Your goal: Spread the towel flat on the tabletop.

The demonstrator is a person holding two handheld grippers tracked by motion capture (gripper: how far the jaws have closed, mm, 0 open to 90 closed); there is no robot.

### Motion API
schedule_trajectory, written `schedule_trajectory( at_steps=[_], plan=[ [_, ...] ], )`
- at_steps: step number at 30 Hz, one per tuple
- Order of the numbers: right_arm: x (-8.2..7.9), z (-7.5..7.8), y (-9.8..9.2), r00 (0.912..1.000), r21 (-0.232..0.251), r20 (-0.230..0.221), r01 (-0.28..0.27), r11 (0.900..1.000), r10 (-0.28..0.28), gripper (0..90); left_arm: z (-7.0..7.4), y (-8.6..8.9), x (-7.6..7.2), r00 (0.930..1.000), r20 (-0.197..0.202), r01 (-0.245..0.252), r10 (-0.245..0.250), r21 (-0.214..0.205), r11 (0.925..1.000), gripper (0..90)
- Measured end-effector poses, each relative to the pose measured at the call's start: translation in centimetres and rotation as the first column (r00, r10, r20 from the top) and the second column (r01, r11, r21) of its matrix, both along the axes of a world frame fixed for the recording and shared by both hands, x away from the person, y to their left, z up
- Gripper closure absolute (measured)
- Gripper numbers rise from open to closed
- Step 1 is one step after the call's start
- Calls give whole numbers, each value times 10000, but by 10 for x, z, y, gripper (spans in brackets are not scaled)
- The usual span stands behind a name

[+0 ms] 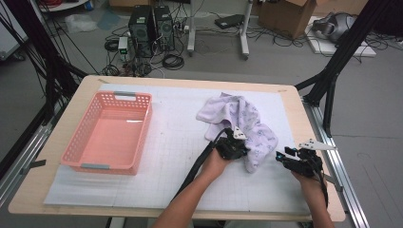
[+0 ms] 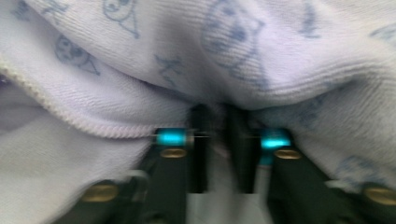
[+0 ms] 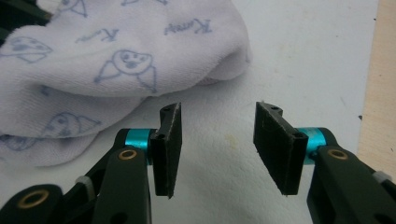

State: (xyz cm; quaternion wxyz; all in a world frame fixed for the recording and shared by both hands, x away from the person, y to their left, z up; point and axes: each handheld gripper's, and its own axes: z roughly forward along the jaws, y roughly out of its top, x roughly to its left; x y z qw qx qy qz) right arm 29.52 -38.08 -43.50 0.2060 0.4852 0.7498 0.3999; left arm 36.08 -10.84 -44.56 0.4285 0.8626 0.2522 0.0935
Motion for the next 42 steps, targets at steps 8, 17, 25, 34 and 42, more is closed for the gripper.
schedule_trajectory(
  at_steps=[8,17,25,34,42],
  plan=[
    [-2,-3,-2,9999,133,-130,49,9999,-47,505,22,67,-32,9998,185,-67,106,-1991,9800,837],
    [-3,1,13,9986,116,-72,-518,9986,518,512,30,158,-58,9920,205,-1139,1245,-2803,9531,840],
    [-6,6,43,9774,127,186,-2107,9775,2105,501,18,193,-71,9855,90,-1617,1692,-2493,9548,851],
    [-4,-5,82,9347,-662,-240,-3555,9323,3547,480,6,193,-70,9792,-835,-2006,1849,-2634,9436,537],
    [-1,-13,87,9291,-576,-671,-3675,9282,3637,731,-5,149,-76,9925,-458,-1162,1135,-623,9913,535]
  ],
)
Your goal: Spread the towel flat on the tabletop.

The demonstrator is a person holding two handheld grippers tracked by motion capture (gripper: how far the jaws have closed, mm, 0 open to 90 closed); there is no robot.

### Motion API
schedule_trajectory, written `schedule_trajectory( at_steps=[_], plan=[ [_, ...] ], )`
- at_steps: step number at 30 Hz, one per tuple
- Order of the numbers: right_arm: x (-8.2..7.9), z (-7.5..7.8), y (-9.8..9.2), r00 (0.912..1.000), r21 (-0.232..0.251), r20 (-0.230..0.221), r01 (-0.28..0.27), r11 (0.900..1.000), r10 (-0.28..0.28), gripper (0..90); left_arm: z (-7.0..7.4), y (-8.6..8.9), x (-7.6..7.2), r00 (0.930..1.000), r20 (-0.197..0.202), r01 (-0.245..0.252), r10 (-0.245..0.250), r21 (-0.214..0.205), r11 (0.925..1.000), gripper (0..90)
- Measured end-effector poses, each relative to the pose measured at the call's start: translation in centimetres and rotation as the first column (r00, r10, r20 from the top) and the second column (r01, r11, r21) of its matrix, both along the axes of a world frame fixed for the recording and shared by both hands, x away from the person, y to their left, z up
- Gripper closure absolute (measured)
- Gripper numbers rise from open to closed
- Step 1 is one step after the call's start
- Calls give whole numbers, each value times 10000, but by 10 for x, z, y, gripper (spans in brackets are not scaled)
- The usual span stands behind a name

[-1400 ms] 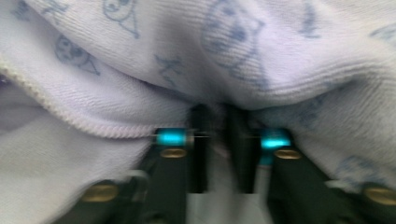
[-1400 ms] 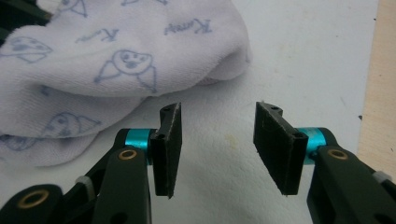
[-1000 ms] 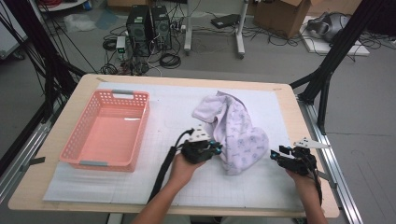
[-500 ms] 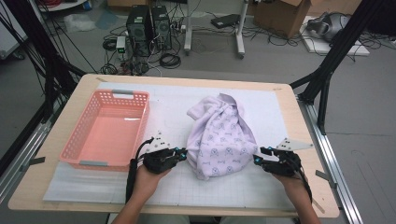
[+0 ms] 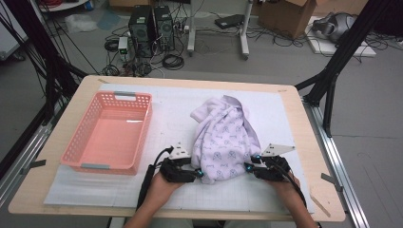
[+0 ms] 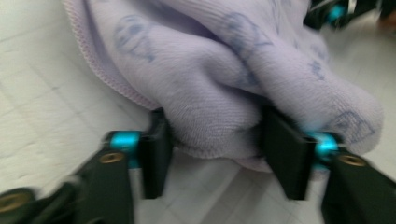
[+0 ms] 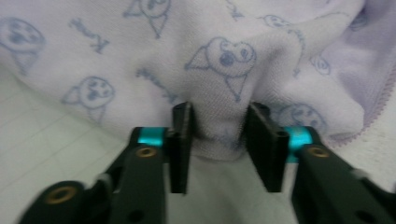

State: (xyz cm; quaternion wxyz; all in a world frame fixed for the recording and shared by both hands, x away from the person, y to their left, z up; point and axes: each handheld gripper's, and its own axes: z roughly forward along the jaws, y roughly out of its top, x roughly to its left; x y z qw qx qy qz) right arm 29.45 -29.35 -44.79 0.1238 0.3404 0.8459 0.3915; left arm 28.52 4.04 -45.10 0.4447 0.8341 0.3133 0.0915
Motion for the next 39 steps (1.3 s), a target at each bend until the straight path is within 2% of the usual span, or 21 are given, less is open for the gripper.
schedule_trajectory(
  at_steps=[1,2,3,5,6,8,11,14,16,18,21,23,26,27,29,33,36,37,39],
  plan=[
    [-1,0,1,9999,112,-113,-120,9999,122,775,1,-2,-2,10000,68,64,-63,-63,10000,616],
    [-2,0,1,9998,117,-118,-127,9999,129,792,1,-3,-3,9997,213,90,-90,-22,10000,738],
    [-3,1,0,9997,148,-216,-123,9998,126,805,2,-4,-6,9994,352,35,-37,39,10000,775],
    [-6,3,-4,9983,330,-567,-125,9994,144,808,6,2,-9,9993,368,-38,41,-87,10000,797],
    [-10,4,-6,9979,381,-635,-125,9992,149,808,10,8,-11,9994,315,-97,107,-325,9994,798],
    [-24,10,-13,9981,610,-576,-170,9980,205,808,21,20,-18,9991,398,-120,151,-769,9970,799],
    [-43,22,-20,9985,888,-418,-312,9956,350,808,41,34,-31,9959,899,107,2,-1202,9927,799],
    [-59,50,-23,9969,1422,267,-766,9869,735,811,62,42,-37,9914,1306,183,26,-1581,9872,800],
    [-63,69,-23,9946,1827,733,-860,9794,737,810,75,45,-33,9900,1403,132,152,-1990,9799,799],
    [-62,85,-21,9917,2122,1112,-867,9734,641,810,86,48,-25,9879,1526,72,273,-2212,9752,798],
    [-47,104,-16,9869,2155,1603,-531,9751,183,809,98,47,-5,9855,1591,-203,583,-2310,9727,796],
    [-27,112,-12,9826,2103,1846,-207,9774,-189,808,100,45,13,9878,1324,-484,815,-2359,9706,793],
    [8,116,-7,9781,2013,1887,488,9783,-877,808,94,42,41,9884,889,-973,1232,-2522,9628,793],
    [21,114,-6,9753,2049,1900,729,9761,-1127,808,90,40,50,9871,790,-1165,1392,-2415,9634,793],
    [44,109,-2,9728,1812,1721,1236,9756,-1552,808,80,36,65,9840,625,-1501,1670,-2150,9650,793],
    [83,91,10,9693,1299,1489,1770,9756,-1957,808,57,32,90,9725,325,-2223,2307,-1658,9608,793],
    [107,77,18,9656,788,1320,2150,9734,-2240,808,44,31,102,9622,289,-2628,2707,-1616,9512,793],
    [114,73,20,9625,687,1256,2334,9700,-2405,809,40,30,106,9576,219,-2797,2873,-1690,9451,789],
    [126,65,21,9537,623,1221,2692,9611,-2750,809,35,29,110,9530,148,-2952,3026,-1785,9386,760]
  ],
)
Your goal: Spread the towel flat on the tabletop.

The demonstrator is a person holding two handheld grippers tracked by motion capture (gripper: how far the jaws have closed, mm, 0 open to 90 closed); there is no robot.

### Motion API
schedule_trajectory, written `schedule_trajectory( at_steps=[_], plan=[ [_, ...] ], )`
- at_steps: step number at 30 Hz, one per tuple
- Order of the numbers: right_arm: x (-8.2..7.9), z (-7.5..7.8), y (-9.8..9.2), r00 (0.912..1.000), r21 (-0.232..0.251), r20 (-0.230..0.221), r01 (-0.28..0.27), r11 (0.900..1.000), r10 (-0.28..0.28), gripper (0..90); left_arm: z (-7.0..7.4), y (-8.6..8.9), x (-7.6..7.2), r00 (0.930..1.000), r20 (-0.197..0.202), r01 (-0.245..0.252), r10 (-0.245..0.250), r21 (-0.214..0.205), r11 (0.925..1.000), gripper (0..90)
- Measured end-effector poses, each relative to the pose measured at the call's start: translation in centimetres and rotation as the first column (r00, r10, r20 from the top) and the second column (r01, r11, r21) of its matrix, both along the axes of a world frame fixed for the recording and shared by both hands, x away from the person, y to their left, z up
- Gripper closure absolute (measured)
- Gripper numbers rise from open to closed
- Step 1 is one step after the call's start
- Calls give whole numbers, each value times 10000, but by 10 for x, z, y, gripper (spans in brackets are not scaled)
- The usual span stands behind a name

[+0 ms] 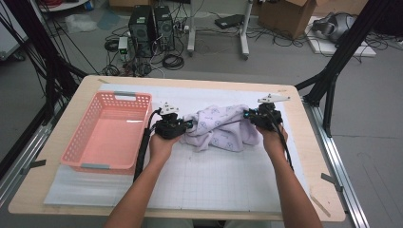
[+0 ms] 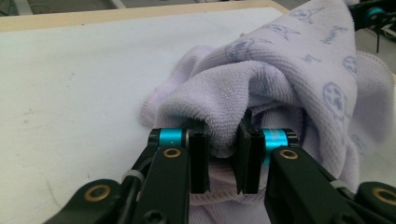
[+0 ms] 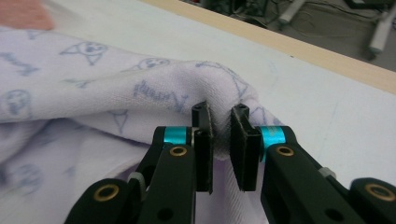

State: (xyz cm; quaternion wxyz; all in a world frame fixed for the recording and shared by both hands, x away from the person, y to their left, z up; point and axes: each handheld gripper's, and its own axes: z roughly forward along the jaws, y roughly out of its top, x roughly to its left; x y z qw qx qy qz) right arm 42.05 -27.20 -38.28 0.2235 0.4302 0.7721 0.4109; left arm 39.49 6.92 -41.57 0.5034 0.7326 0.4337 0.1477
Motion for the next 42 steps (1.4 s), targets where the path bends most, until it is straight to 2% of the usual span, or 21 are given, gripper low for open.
schedule_trajectory(
  at_steps=[2,4,5,7,10,11,12,14,16,19,23,24,26,28,30,31,33,36,38,39,42],
  plan=[
    [12,-7,2,9992,-145,-35,395,9991,-395,809,-2,-1,2,9995,-119,-303,301,-152,9994,638],
    [17,-11,4,9979,-506,-154,619,9968,-627,808,-1,-1,0,9993,-181,-340,336,-215,9992,547],
    [20,-13,5,9970,-660,-247,709,9953,-727,806,1,-1,-1,9995,-145,-274,272,-168,9995,520],
    [20,-14,3,9961,-528,-334,795,9954,-813,788,6,0,-7,10000,25,-43,43,65,10000,484],
    [14,-10,-1,9977,-177,-212,635,9978,-639,689,11,6,-21,9987,463,241,-227,-298,9993,491],
    [10,-7,-3,9981,-154,24,609,9980,-609,675,12,7,-25,9976,575,389,-373,-267,9989,517],
    [7,-4,-5,9982,-108,210,572,9983,-569,653,15,8,-29,9968,593,539,-545,118,9985,525],
    [0,4,-13,9972,80,461,581,9983,-584,646,17,9,-36,9939,730,797,-823,376,9961,543],
    [-10,13,-20,9961,367,668,552,9978,-576,632,16,9,-45,9901,1020,959,-964,101,9953,592],
    [-28,20,-28,9962,508,853,151,9986,-194,623,8,3,-51,9875,743,1374,-1391,272,9901,594],
    [-54,11,-34,9972,430,720,-253,9988,222,611,-6,-10,-52,9850,241,1698,-1708,366,9848,553],
    [-60,7,-34,9988,484,349,-371,9981,354,592,-9,-13,-52,9835,139,1800,-1805,348,9831,539],
    [-72,-4,-34,9977,504,233,-645,9966,634,592,-14,-22,-51,9807,-78,1956,-1955,462,9796,506],
    [-81,-16,-30,9954,470,-158,-940,9945,949,575,-20,-31,-50,9794,-230,2017,-2007,558,9779,491],
    [-88,-31,-24,9895,294,-558,-1318,9908,1333,537,-25,-37,-49,9781,-386,2068,-2045,689,9760,510],
    [-90,-38,-20,9852,214,-749,-1529,9880,1540,517,-26,-39,-49,9787,-454,2035,-2003,839,9755,578],
    [-90,-51,-11,9788,16,-1001,-1792,9838,1785,488,-28,-39,-48,9759,-652,2136,-2081,927,9725,803],
    [-86,-63,2,9715,-173,-1259,-2044,9787,2006,572,-26,-36,-50,9713,-829,2296,-2227,854,9695,852],
    [-84,-66,7,9721,-557,-1148,-2120,9757,2047,732,-20,-31,-55,9717,-687,2312,-2260,811,9695,855],
    [-85,-64,7,9696,-598,-1112,-2253,9725,2178,821,-17,-27,-59,9749,-458,2205,-2177,686,9730,857],
    [-94,-57,4,9658,-518,-843,-2502,9668,2454,841,-12,-14,-71,9767,-233,2142,-2133,498,9755,858]
  ],
)
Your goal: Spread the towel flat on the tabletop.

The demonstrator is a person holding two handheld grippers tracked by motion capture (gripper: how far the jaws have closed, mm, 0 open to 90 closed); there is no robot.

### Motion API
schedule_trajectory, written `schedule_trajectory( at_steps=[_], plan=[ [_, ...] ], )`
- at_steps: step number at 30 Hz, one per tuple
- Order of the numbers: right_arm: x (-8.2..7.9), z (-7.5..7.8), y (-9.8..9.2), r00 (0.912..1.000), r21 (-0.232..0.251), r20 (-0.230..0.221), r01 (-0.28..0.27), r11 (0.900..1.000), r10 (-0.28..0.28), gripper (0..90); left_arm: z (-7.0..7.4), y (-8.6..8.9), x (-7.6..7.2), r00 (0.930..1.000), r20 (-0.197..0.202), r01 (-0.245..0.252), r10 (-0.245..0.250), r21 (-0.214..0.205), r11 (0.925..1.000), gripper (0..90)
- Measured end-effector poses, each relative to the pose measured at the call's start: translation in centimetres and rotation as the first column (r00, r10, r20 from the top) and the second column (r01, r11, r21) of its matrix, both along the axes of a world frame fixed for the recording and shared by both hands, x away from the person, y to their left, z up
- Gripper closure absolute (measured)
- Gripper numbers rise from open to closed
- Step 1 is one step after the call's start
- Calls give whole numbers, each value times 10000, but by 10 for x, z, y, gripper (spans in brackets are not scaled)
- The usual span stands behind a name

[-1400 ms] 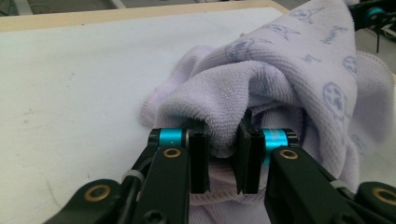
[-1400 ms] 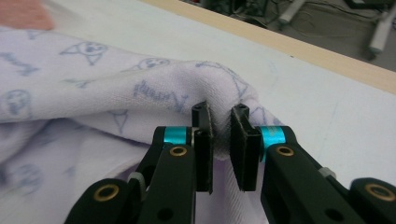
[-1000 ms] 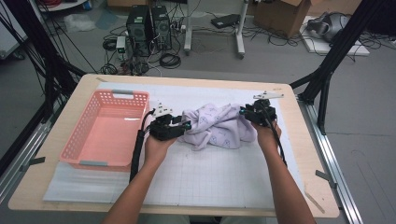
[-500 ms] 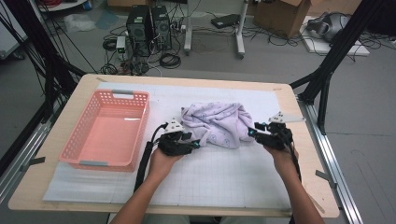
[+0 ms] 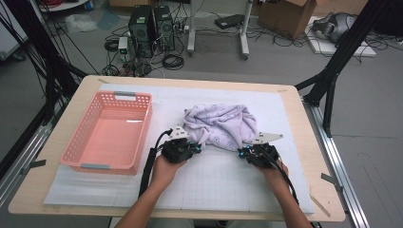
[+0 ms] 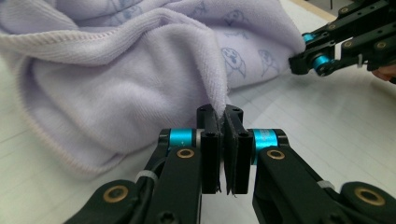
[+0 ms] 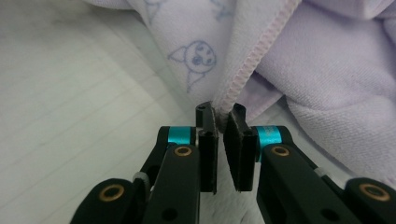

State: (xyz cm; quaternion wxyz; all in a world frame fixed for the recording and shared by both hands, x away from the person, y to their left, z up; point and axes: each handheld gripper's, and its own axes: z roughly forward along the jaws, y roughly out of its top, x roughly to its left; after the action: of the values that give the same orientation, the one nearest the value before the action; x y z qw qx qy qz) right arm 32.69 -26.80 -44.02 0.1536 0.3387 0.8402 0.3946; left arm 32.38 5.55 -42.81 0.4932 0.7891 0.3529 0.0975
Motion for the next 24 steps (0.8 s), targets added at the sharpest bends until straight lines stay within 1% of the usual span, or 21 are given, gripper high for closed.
schedule_trajectory(
  at_steps=[2,6,7,11,13,15,18,19,20,21,23,24],
  plan=[
    [-9,6,-5,9997,178,224,-35,9998,31,842,-1,10,-10,9999,92,-86,87,-124,9999,857],
    [-29,17,-19,9993,621,364,50,9981,-73,842,-6,31,-30,9991,20,-420,422,-677,9968,857],
    [-34,19,-24,9991,720,425,59,9974,-90,842,-7,35,-36,9988,67,-473,479,-697,9964,857],
    [-54,21,-40,9988,1291,246,390,9909,-426,842,-6,44,-57,9980,231,-562,583,-812,9951,857],
    [-66,23,-45,9983,1291,242,487,9904,-523,842,-5,48,-68,9979,270,-563,589,-902,9943,857],
    [-78,26,-50,9973,1296,346,591,9898,-641,842,-5,50,-80,9979,300,-532,567,-1068,9929,857],
    [-98,33,-59,9950,1559,375,854,9841,-923,843,0,58,-98,9978,379,-490,538,-1184,9918,857],
    [-105,36,-62,9944,1623,332,940,9823,-1006,843,1,61,-103,9976,353,-535,587,-1344,9895,857],
    [-110,38,-65,9936,1671,384,989,9810,-1067,843,3,66,-109,9974,314,-590,646,-1542,9863,857],
    [-117,42,-68,9924,1722,363,1099,9789,-1178,843,5,70,-113,9971,309,-636,694,-1594,9852,857],
    [-128,48,-75,9895,1805,432,1279,9752,-1378,843,7,77,-121,9963,346,-720,788,-1668,9834,857],
    [-132,50,-78,9880,1869,348,1414,9721,-1504,842,8,80,-124,9962,318,-747,813,-1725,9822,857]
  ],
)
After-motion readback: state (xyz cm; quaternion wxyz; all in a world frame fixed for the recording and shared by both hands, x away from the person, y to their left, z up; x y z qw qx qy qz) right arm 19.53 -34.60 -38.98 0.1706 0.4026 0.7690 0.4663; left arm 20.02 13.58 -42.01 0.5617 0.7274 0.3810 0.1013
